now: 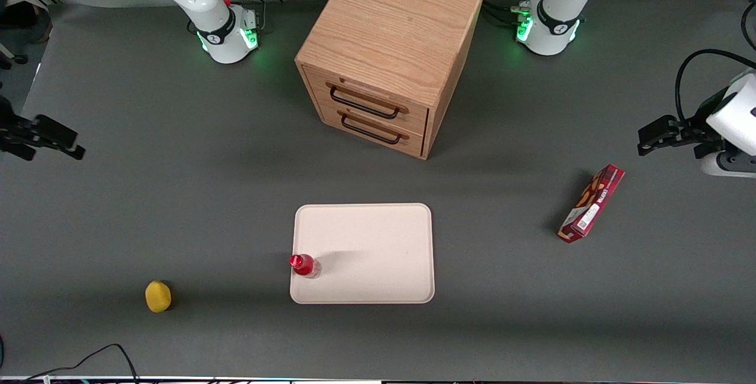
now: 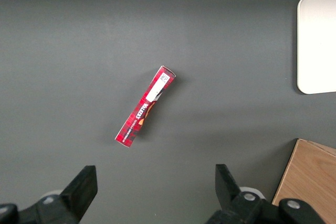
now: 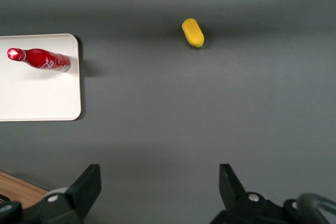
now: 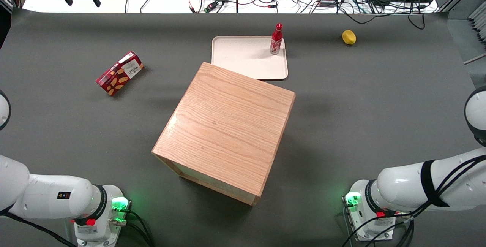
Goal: Place coke bottle on tray
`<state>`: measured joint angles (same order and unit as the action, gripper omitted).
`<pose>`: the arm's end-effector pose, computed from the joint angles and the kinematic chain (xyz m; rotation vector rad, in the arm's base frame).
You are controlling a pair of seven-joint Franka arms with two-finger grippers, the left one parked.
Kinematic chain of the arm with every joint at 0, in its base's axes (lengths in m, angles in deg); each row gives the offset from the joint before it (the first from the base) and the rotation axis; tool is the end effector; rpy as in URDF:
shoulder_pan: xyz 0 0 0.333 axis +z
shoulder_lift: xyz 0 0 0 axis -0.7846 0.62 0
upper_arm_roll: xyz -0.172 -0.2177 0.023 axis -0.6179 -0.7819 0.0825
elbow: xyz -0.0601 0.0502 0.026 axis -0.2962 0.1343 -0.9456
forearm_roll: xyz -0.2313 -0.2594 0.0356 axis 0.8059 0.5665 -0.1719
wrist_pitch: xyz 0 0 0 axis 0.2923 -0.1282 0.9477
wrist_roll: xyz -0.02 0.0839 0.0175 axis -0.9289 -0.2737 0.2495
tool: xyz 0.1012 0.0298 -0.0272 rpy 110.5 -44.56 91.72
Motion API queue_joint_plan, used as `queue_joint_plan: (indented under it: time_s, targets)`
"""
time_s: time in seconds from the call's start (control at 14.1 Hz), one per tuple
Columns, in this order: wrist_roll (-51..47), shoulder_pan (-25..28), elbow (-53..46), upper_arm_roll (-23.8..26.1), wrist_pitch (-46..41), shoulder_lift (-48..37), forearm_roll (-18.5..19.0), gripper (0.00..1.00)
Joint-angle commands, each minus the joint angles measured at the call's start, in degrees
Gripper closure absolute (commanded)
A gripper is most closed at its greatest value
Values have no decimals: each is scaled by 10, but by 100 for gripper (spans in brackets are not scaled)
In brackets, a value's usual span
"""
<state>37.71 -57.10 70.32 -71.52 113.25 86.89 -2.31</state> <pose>0.5244 -0.0441 0.5961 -3.0965 0.0616 -0.1474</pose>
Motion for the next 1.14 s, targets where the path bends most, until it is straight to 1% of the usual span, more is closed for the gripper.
queue_joint_plan:
  time_s: [0.0, 0.14, 1.06]
  targets:
    - [2, 33, -12, -17, -22, -11, -5, 0]
    - [6, 31, -12, -18, -22, -11, 7, 0]
    - [2, 34, -18, -12, -22, 1, 15, 0]
